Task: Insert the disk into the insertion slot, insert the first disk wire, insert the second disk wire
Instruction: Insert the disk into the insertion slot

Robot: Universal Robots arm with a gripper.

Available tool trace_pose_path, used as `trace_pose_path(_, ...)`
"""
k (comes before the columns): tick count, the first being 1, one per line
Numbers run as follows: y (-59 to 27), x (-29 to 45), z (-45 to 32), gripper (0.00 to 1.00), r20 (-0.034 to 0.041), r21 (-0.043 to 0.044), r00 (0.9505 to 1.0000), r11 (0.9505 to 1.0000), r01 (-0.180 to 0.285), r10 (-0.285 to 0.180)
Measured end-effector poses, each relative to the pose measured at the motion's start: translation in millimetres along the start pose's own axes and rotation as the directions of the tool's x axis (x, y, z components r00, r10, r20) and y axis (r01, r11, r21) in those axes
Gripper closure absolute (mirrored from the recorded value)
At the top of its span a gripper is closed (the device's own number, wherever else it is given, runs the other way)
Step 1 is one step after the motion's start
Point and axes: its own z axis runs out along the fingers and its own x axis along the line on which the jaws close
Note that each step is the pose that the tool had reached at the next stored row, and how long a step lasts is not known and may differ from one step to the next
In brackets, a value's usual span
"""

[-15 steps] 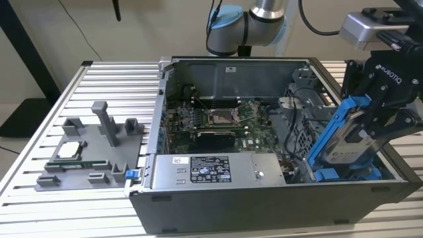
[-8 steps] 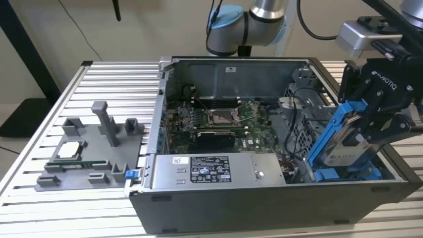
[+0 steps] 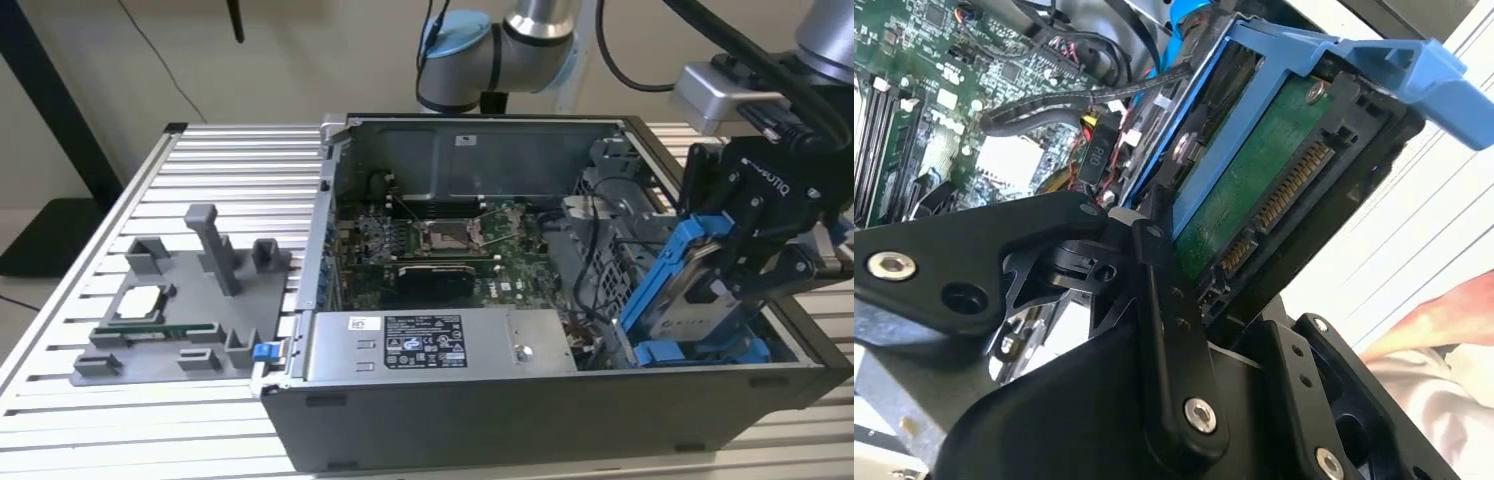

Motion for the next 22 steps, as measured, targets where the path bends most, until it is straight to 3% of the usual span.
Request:
trace_pose_path(8,-0.3,0.1,8.5,1.00,0.0000,0.0000,1.0000,1.0000,0.000,0.000)
trace_pose_path(16,-0.3,0.0,9.4,1.00,0.0002,0.0000,1.0000,1.0000,0.000,0.000)
trace_pose_path(17,-0.4,0.1,9.4,0.00,0.0001,0.0000,1.0000,1.0000,0.000,0.000)
trace_pose_path(22,-0.1,0.1,7.6,0.00,0.0002,0.0000,1.0000,1.0000,0.000,0.000)
